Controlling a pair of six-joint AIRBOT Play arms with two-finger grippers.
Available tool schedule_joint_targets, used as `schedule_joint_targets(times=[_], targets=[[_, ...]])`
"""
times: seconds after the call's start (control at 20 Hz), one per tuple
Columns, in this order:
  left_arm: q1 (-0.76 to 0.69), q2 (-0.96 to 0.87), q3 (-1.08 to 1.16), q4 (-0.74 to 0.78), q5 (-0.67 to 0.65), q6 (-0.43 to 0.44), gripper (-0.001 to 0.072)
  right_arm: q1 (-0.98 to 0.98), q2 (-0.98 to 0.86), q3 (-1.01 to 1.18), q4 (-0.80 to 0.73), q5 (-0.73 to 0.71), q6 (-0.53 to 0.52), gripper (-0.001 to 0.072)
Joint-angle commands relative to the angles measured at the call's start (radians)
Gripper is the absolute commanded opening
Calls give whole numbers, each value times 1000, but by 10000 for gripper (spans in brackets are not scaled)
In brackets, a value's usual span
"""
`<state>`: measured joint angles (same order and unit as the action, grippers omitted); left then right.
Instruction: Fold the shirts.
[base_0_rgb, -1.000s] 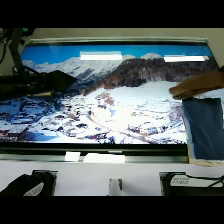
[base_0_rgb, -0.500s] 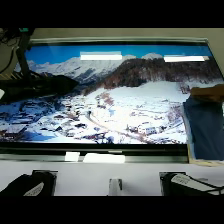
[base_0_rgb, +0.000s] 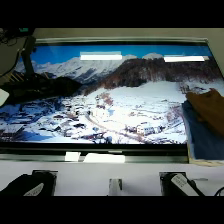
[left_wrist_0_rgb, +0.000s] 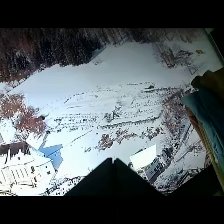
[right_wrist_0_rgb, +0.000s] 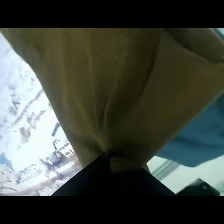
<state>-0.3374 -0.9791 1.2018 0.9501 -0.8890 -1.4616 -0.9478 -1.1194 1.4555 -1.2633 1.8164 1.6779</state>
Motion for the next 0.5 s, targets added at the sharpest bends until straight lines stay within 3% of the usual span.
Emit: schedule_joint_targets(times=[0.0, 0.25, 0.3, 0.35, 0.4, 0.45], targets=[[-6, 0, 0, 0, -3, 10, 29, -1, 94, -253, -205, 8, -32, 16], [-6, 2, 0, 0, -20, 10, 29, -1, 135, -344, -320, -22, -21, 18], [-6, 2, 0, 0, -20, 10, 29, -1, 135, -344, -336, -27, -20, 93], [-6, 3, 0, 0, -20, 10, 29, -1, 136, -344, -344, -35, -17, 328], [-6, 3, 0, 0, -20, 10, 29, -1, 136, -344, -344, -43, -18, 492], [-6, 3, 0, 0, -20, 10, 29, -1, 136, -343, -345, -55, -26, 502]])
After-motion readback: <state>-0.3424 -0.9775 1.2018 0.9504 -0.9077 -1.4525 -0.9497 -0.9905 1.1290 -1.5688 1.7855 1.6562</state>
